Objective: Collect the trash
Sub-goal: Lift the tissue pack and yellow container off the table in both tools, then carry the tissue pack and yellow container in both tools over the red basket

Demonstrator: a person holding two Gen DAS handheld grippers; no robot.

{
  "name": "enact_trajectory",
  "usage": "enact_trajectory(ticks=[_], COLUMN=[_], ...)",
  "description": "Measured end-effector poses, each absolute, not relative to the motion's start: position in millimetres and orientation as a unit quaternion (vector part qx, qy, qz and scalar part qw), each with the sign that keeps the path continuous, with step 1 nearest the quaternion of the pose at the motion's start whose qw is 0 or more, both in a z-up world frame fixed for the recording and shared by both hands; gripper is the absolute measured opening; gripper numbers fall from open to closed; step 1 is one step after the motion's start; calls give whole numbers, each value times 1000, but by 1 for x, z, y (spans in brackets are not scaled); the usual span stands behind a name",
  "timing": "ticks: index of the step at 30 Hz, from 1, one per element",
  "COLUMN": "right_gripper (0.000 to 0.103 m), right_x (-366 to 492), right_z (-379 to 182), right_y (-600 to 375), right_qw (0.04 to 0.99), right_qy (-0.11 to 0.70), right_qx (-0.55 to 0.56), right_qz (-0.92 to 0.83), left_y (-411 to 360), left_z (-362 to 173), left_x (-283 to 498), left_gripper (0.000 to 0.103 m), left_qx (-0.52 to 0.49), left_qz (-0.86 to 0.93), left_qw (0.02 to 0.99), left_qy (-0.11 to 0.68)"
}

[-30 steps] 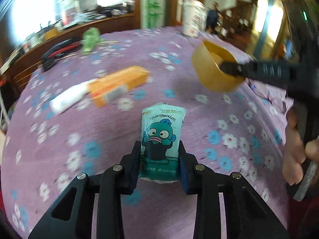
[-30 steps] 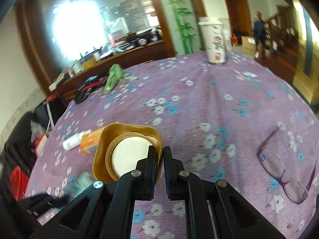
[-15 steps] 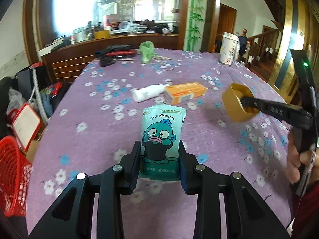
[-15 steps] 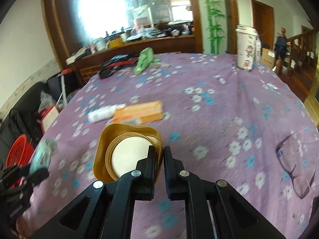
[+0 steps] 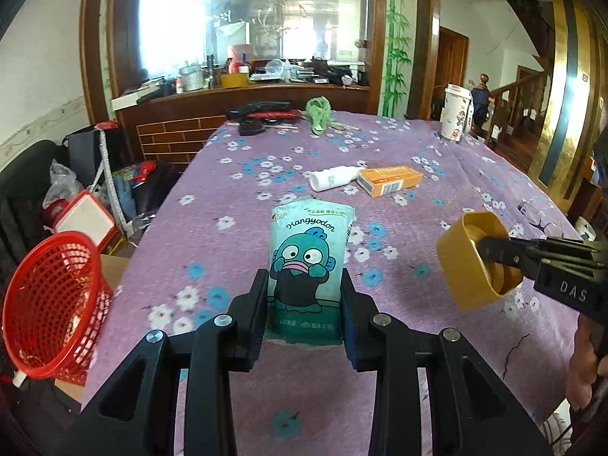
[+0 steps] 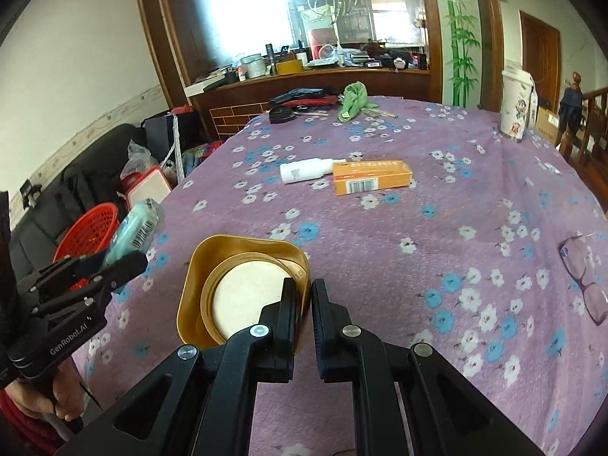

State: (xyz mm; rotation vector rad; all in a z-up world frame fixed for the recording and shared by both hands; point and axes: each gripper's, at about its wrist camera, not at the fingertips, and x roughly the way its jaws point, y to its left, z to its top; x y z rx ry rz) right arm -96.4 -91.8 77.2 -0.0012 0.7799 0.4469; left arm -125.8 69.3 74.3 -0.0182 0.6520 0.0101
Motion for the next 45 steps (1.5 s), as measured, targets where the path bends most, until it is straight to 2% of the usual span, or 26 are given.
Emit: enact_trajectory(ticks=[45], right_gripper=[9], right_x=[-125], right_z=[89], right_y=[-14], right_qw=[897], right_qy=[375], right_qx=[-68], right_qz=[222], left_y=[132], left_z=[68], left_x=[-173], left_gripper=[33], left_qx=[-10], left_qz=[105], left_qw=[956], left_qy=[275])
